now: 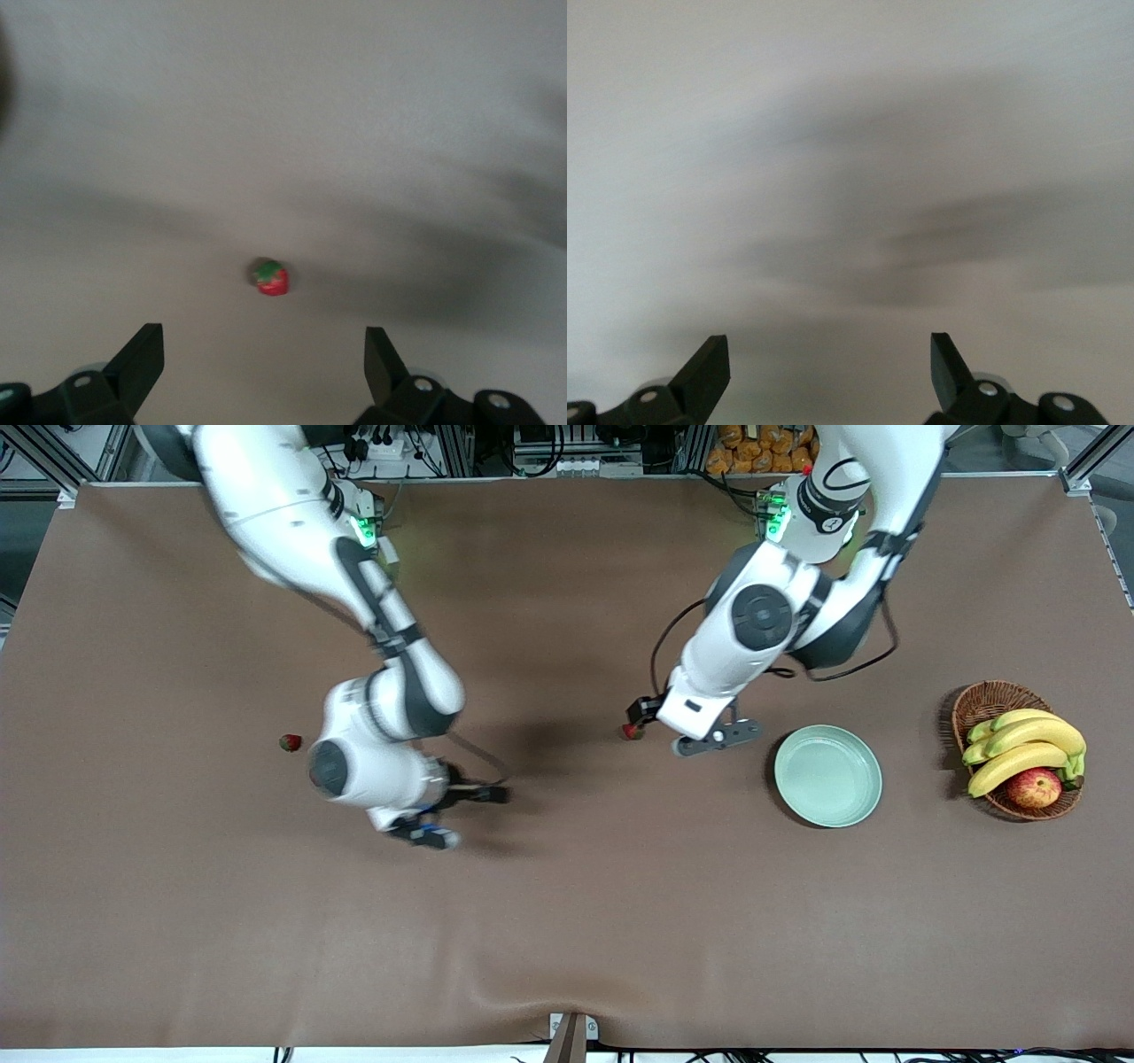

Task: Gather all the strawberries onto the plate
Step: 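Grasp the strawberry with the left gripper while the right gripper returns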

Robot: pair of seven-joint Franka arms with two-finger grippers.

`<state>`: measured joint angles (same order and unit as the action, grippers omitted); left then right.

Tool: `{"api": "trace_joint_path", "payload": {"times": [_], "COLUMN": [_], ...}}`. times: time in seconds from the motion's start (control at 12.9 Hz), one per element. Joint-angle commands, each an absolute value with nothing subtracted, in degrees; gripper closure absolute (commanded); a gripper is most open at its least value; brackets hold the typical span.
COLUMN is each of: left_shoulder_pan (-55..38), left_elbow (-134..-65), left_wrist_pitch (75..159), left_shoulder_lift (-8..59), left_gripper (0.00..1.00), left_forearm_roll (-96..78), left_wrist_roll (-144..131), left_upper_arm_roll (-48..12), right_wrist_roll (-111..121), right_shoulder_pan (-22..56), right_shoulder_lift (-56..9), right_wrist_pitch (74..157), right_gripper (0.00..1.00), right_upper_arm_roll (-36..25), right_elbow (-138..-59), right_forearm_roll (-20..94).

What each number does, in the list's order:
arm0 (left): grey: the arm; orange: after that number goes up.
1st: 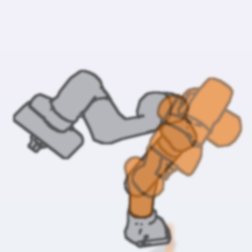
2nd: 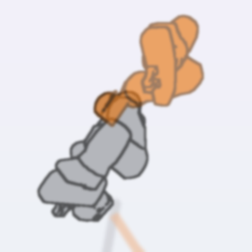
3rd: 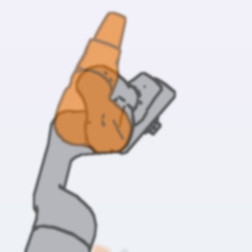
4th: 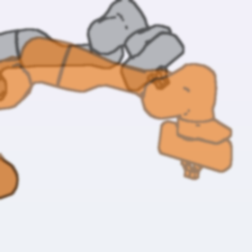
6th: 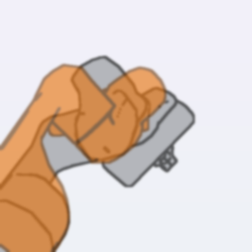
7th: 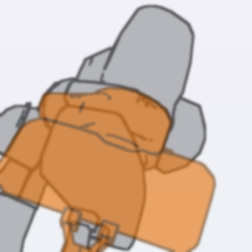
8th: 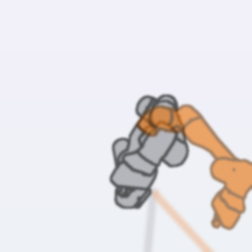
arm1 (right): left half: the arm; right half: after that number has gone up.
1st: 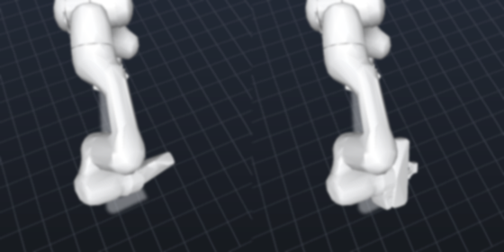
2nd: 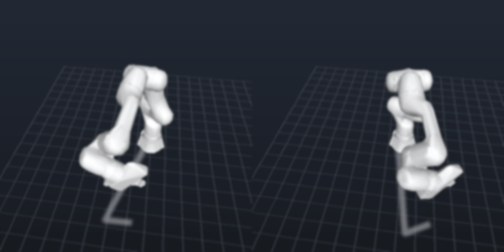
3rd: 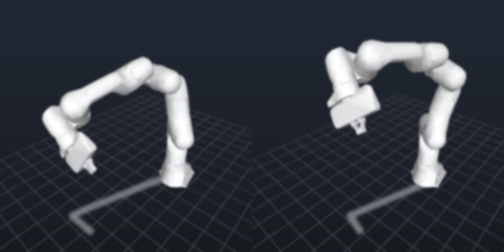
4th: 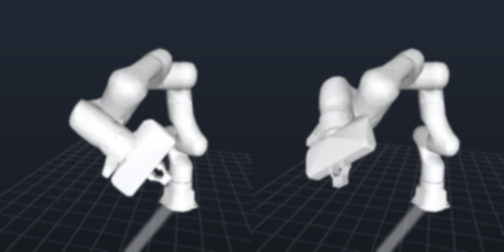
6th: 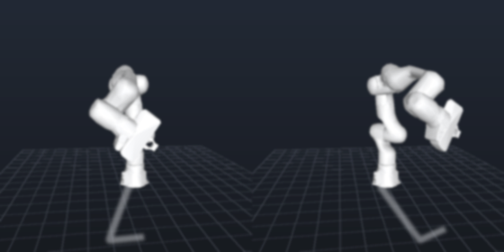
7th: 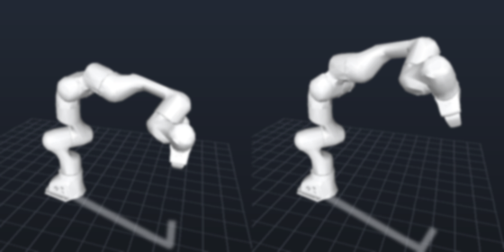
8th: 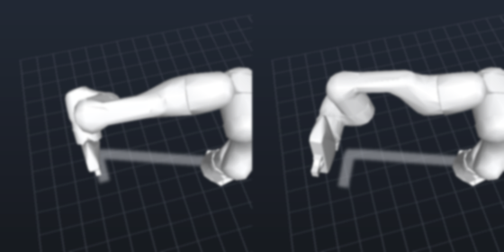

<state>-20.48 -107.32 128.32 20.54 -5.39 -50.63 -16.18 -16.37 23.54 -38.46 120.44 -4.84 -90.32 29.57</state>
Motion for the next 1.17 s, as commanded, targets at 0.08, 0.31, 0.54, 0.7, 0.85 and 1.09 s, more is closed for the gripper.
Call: {"api": "trace_joint_path", "payload": {"times": [0.08, 0.31, 0.54, 0.7, 0.85, 1.09], "left_shoulder_pan": [-21.0, -22.15, -23.03, -23.99, -24.78, -25.57], "left_elbow": [-106.43, -106.26, -106.26, -106.26, -106.43, -106.7], "left_wrist_pitch": [131.65, 134.54, 137.11, 138.07, 139.47, 140.71], "left_shoulder_lift": [26.53, 30.83, 33.57, 34.1, 35.33, 36.39], "left_gripper": [0.0, 0.0, 0.0, 0.03, 0.04, 0.28], "left_forearm_roll": [-2.47, 1.83, 5.53, 5.54, 5.54, 5.54], "left_wrist_roll": [-58.95, -70.61, -78.12, -80.76, -81.91, -82.0], "left_upper_arm_roll": [-15.91, -15.91, -15.91, -15.91, -15.91, -15.91], "right_wrist_roll": [-16.26, -13.54, -12.66, -10.38, -8.27, -8.17], "right_shoulder_pan": [16.01, 13.19, 10.73, 9.24, 7.83, 7.73], "right_shoulder_lift": [-33.93, -34.36, -35.51, -35.6, -35.77, -37.0], "right_wrist_pitch": [111.72, 111.88, 113.02, 114.87, 115.58, 115.49], "right_gripper": [0.0, 0.0, 0.0, 0.0, 0.0, 0.12], "right_upper_arm_roll": [-4.39, -4.39, -4.39, -4.39, -4.39, -4.39], "right_elbow": [-93.6, -94.56, -96.4, -98.69, -100.19, -100.46], "right_forearm_roll": [14.37, 2.14, 1.32, 1.32, 1.41, 1.58]}}
